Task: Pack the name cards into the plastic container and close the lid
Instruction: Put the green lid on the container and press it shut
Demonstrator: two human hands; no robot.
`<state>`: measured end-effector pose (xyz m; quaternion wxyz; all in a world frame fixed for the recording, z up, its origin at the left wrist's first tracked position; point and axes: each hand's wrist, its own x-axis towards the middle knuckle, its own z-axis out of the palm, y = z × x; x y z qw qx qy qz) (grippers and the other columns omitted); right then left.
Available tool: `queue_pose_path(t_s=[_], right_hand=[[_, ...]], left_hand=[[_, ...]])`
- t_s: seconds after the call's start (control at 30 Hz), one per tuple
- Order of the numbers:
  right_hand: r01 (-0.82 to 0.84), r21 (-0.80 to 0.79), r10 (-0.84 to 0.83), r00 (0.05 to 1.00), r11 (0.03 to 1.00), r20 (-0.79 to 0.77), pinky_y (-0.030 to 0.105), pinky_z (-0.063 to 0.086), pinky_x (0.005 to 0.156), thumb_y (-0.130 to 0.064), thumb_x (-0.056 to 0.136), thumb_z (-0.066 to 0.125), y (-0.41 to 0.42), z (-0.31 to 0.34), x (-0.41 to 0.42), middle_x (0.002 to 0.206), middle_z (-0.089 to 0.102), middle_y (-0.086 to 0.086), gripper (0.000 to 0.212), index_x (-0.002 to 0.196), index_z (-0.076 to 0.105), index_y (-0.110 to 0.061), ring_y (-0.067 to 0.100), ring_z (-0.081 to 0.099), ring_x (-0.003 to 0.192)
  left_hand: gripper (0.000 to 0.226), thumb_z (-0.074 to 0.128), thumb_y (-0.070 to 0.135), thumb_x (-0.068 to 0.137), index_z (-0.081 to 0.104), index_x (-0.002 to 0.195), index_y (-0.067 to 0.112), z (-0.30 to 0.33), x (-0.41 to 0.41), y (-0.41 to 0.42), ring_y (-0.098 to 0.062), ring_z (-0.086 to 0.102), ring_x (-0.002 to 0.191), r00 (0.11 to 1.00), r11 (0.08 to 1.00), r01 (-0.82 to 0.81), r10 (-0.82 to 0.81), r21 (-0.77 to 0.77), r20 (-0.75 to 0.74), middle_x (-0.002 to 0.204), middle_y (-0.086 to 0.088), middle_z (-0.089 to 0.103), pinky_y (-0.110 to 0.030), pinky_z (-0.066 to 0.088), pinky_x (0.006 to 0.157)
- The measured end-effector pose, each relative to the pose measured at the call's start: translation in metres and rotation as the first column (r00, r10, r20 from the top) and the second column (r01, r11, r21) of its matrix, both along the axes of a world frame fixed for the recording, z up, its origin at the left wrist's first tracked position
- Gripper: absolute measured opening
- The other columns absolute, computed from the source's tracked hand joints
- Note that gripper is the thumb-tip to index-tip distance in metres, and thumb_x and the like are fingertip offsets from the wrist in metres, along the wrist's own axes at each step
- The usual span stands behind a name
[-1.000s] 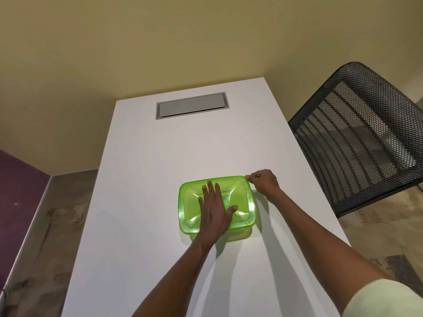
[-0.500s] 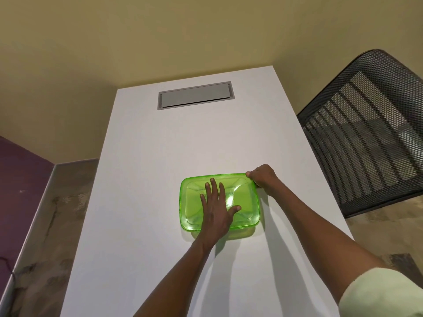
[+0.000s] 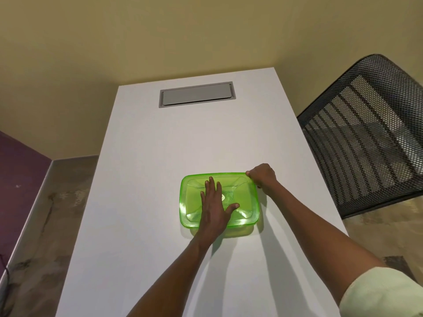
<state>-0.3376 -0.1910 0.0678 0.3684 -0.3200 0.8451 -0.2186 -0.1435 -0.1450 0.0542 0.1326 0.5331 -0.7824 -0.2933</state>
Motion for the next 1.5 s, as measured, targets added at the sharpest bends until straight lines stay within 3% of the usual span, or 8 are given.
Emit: queue_pose_path(t_s=[0.17,0.3,0.4,0.53,0.63,0.73,1.03,1.5], right_hand=[[-0.18,-0.117,0.154,0.967,0.977,-0.202,0.032,0.041,0.067,-0.031,0.088,0.057,-0.002,0.011,0.022,0.07,0.063,0.017,0.038,0.059,0.05,-0.008,0.033,0.061,0.076],[-0.338,-0.227,0.287,0.93,0.914,-0.23,0.031,0.042,0.068,-0.026,0.089,0.058,-0.014,0.021,0.048,0.079,0.068,0.016,0.034,0.068,0.065,0.0,0.031,0.062,0.082],[-0.457,-0.243,0.408,0.884,0.855,-0.227,0.035,0.047,0.08,-0.027,0.089,0.059,-0.028,0.027,0.07,0.096,0.069,0.014,0.028,0.088,0.072,-0.002,0.028,0.061,0.093],[-0.585,-0.167,0.561,0.81,0.794,-0.169,0.034,0.046,0.076,-0.029,0.09,0.059,-0.051,0.027,0.097,0.096,0.069,0.016,0.031,0.084,0.069,0.0,0.03,0.061,0.091],[-0.634,-0.097,0.629,0.773,0.767,-0.079,0.036,0.047,0.073,-0.033,0.09,0.059,-0.069,0.022,0.114,0.09,0.07,0.017,0.038,0.079,0.067,0.003,0.031,0.061,0.086],[-0.637,-0.04,0.636,0.771,0.77,-0.024,0.033,0.04,0.062,-0.035,0.088,0.061,-0.078,0.012,0.127,0.063,0.058,0.011,0.043,0.062,0.058,0.0,0.029,0.051,0.069],[-0.48,0.108,0.482,0.876,0.871,0.003,0.035,0.032,0.068,-0.041,0.071,0.073,-0.095,-0.002,0.143,0.055,0.035,-0.002,0.051,0.054,0.031,-0.016,0.024,0.041,0.07],[-0.395,0.156,0.4,0.917,0.905,0.001,0.036,0.032,0.079,-0.039,0.073,0.074,-0.094,0.0,0.145,0.072,0.05,-0.002,0.04,0.071,0.044,-0.013,0.025,0.052,0.084]], left_hand=[[0.057,0.061,0.026,0.091,0.044,0.139,-0.001,0.003,0.018,-0.007,-0.028,0.026,0.143,0.952,0.961,-0.259,0.235,-0.102,-0.198,0.151,-0.016,0.035,-0.033,0.023,0.116],[0.04,0.058,0.012,0.093,0.052,0.13,-0.003,0.008,0.034,-0.033,-0.034,0.04,0.134,0.877,0.884,-0.453,0.418,-0.116,-0.237,0.141,-0.019,0.047,-0.037,0.031,0.113],[0.038,0.053,0.013,0.096,0.052,0.131,-0.002,0.016,0.042,-0.051,-0.034,0.041,0.131,0.804,0.826,-0.564,0.543,-0.019,-0.244,0.137,-0.019,0.049,-0.036,0.029,0.11],[0.038,0.05,0.029,0.095,0.061,0.12,0.003,0.01,0.05,-0.071,-0.035,0.051,0.119,0.646,0.664,-0.703,0.746,0.253,-0.163,0.125,-0.018,0.06,-0.04,0.04,0.103],[0.029,0.053,0.031,0.09,0.069,0.081,0.008,0.008,0.053,-0.077,-0.031,0.059,0.083,0.593,0.601,-0.684,0.788,0.414,-0.165,0.083,-0.006,0.068,-0.033,0.046,0.074],[0.024,0.063,0.03,0.078,0.055,0.058,0.019,0.014,0.056,-0.082,-0.021,0.043,0.064,0.447,0.472,-0.629,0.87,0.618,-0.21,0.064,0.0,0.048,-0.031,0.036,0.062],[0.017,0.079,0.012,0.068,0.07,0.08,0.005,0.024,0.067,-0.088,-0.024,0.068,0.07,0.221,0.227,-0.447,0.965,0.865,-0.139,0.082,-0.009,0.072,-0.041,0.059,0.075],[0.01,0.078,0.007,0.071,0.068,0.071,0.008,0.034,0.062,-0.083,-0.021,0.065,0.063,0.158,0.213,-0.496,0.975,0.842,-0.154,0.073,-0.007,0.069,-0.028,0.056,0.06]])
